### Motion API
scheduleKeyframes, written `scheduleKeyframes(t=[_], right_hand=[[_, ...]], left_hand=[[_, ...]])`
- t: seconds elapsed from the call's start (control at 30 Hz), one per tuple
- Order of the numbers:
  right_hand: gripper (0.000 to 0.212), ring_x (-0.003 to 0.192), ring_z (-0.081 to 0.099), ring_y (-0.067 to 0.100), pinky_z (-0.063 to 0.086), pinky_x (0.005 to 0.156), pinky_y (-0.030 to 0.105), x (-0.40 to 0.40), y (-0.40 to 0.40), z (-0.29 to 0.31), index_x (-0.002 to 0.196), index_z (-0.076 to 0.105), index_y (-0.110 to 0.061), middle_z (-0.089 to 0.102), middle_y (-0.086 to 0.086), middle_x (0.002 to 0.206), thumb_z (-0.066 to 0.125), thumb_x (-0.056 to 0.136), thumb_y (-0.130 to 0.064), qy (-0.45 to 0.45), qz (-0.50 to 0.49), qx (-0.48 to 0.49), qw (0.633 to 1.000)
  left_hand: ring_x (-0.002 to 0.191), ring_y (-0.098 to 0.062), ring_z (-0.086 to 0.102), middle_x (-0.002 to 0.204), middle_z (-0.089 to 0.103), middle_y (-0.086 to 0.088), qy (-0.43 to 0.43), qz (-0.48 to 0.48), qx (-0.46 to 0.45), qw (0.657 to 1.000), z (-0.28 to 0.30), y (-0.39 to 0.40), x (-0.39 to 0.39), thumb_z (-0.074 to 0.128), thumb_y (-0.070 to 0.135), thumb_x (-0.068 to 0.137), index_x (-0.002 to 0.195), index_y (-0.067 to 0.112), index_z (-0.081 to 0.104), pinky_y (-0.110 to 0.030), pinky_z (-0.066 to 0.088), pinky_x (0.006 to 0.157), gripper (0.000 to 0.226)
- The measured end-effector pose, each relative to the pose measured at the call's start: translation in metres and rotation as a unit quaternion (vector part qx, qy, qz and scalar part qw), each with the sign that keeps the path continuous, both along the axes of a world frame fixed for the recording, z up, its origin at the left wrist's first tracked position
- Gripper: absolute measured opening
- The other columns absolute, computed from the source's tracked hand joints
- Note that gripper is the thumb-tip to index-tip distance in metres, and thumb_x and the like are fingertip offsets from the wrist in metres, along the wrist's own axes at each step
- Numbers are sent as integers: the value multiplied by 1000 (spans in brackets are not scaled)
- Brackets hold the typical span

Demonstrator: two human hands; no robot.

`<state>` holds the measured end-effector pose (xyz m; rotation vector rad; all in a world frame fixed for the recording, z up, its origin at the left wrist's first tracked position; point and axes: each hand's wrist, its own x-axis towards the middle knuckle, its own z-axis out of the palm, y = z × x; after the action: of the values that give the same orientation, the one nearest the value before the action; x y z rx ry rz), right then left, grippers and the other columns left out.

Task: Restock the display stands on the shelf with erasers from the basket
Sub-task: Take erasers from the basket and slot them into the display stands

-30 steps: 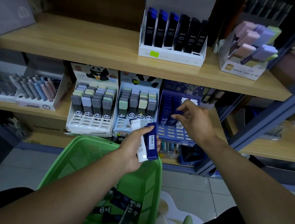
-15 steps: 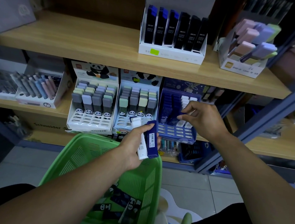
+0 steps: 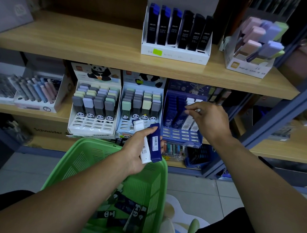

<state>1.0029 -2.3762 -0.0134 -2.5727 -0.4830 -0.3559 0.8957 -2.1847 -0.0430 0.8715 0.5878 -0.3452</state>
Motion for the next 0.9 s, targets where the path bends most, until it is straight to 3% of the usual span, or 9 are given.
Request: scheduleKeyframes(t=[0.13,0.4,0.53,0.73,0.8,0.83,0.9], right_hand=[[16,93,68,14,56,79,39,1,0,2,109,76,-28,74,-7,109,66,96,-30,-10,2,-22,1000],[17,94,68,17,55,80,42,4,-8,-1,110,76,-25,73,-4,113,66,97,-27,7,12,-11,1000],[19,97,64,15,53,81,38,7,-7,-4,113,76,-26,71,-6,111,64,99,-24,2,12,-30,999],[22,95,64,19,56,85,42,8,0,-10,117,74,-27,70,-4,109,61,100,-21,16,6,-34,999],[23,87,64,13,56,77,36,9,2,-7,118,73,-30,71,-6,113,59,101,-24,15,-6,-52,999],[24,75,61,6,53,66,29,8,4,-6,119,72,-32,71,-8,116,58,101,-25,15,-13,-64,998],[25,53,42,0,31,49,18,6,8,-5,120,72,-31,73,-7,114,56,102,-25,24,-26,-72,997]], left_hand=[[61,-19,66,78,71,-9,-3,6,1,1000,0,1,0,68,26,91,97,7,70,-29,56,59,20],[63,-20,66,77,71,-9,-4,8,-9,1000,1,1,1,68,25,91,96,7,70,-33,55,66,19],[62,-20,67,78,72,-9,-5,9,-9,1000,1,0,1,69,25,91,100,7,70,-31,56,63,20],[63,-20,68,80,72,-9,-14,2,-2,1000,1,0,0,69,26,91,108,7,69,-30,58,61,25],[63,-19,68,80,72,-9,-15,-1,3,1000,0,1,0,68,26,91,107,7,70,-29,58,61,25],[63,-19,68,79,72,-8,-15,-2,5,1000,0,1,0,68,26,91,105,7,70,-29,58,60,24],[63,-19,67,79,72,-8,-16,-2,7,1000,0,1,0,67,26,92,100,7,70,-29,58,58,21]])
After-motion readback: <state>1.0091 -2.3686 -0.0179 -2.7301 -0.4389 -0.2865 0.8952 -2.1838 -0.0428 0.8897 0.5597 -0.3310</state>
